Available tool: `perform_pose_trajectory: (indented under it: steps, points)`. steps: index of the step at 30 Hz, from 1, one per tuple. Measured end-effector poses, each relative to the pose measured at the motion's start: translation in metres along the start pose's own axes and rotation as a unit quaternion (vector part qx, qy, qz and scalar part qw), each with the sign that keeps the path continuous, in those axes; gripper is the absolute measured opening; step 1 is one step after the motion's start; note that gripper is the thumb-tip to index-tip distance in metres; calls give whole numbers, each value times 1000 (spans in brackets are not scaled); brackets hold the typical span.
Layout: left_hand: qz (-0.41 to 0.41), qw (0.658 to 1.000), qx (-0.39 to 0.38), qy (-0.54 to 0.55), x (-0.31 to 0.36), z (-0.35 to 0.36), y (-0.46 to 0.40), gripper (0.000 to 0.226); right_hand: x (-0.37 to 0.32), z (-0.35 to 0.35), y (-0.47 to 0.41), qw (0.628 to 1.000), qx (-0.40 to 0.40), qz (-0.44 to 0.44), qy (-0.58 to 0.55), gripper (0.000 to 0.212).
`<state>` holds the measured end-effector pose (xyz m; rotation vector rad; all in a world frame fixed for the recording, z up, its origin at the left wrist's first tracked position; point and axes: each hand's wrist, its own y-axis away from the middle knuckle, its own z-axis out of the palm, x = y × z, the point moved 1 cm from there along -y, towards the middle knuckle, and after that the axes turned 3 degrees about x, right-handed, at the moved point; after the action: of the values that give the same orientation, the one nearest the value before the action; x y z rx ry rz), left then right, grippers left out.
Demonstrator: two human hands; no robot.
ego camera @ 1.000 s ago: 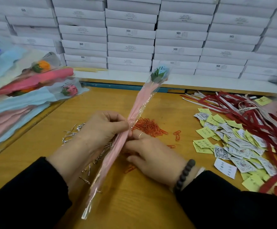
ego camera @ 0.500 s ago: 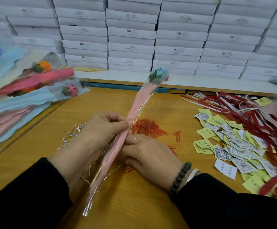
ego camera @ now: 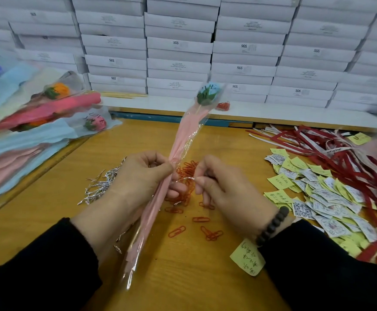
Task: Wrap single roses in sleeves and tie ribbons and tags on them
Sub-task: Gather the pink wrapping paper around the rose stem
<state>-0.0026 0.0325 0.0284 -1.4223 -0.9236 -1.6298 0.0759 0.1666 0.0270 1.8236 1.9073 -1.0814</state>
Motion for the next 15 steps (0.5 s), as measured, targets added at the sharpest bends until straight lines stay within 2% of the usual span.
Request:
perform_pose_trajectory:
  steps: [5,7,15]
  points:
    - [18,1000,13,-20,-1,1,-1,2,8,-4,-3,988,91,18,-123,20]
    - [30,999,14,-31,-3,4,0,3,8,-1,-3,982,105,16,-153,19]
    - [43,998,10,-32,-13,19,5,16,9,17,-1,985,137,9,-106,23]
